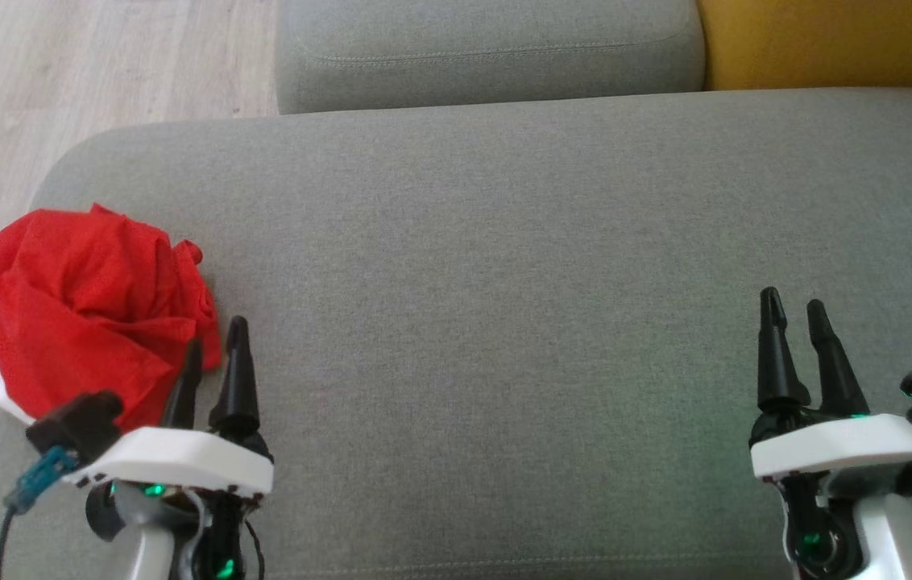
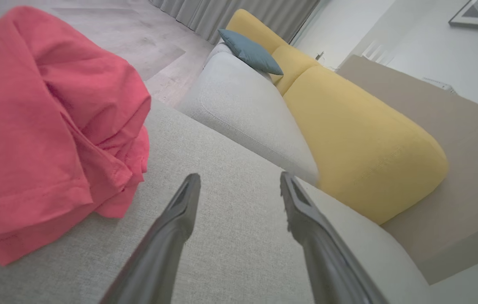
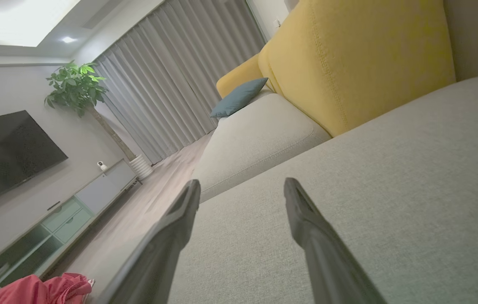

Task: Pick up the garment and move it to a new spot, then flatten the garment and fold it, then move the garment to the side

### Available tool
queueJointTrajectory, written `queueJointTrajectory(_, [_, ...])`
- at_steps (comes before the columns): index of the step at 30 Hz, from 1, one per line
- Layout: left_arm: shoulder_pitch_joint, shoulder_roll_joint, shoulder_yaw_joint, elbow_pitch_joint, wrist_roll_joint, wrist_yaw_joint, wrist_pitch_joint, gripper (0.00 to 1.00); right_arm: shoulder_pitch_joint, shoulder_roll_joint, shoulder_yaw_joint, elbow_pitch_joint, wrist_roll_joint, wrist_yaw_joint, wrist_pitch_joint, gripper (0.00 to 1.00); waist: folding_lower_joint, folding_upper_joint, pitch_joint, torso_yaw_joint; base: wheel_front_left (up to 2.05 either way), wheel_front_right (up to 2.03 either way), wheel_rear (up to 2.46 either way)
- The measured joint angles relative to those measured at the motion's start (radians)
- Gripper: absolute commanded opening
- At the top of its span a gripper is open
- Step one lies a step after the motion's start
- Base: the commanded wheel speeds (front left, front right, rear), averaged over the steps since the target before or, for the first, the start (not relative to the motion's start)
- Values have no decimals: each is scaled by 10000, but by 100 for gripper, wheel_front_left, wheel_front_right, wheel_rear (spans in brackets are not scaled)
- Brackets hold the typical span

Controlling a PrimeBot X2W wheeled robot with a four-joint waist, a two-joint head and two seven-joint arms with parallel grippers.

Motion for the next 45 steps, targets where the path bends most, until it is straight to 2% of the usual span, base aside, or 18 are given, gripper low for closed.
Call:
queueJointTrajectory(24, [-667, 1651, -2972, -40, 3285, 2631, -719, 100, 0, -4, 288, -447, -3250, 0, -648, 100, 0, 0, -41, -67, 0, 0, 0])
queueJointTrajectory(32, [-857, 1912, -3701, -167, 3806, 3528, -951, 100, 1, -8, 456, -569, -3868, 2, -915, 100, 0, 0, -70, -14, 0, 0, 0])
queueJointTrajectory(39, [-857, 2148, -4134, -522, 4328, 3990, -1137, 100, 3, -12, 499, -698, -4529, 2, -1101, 100, 0, 0, -84, -19, 0, 0, 0])
queueJointTrajectory(45, [-825, 2025, -4027, -1003, 4299, 4067, -1335, 100, 9, -13, 709, -610, -4506, 2, -1271, 100, 0, 0, -86, -14, 0, 0, 0])
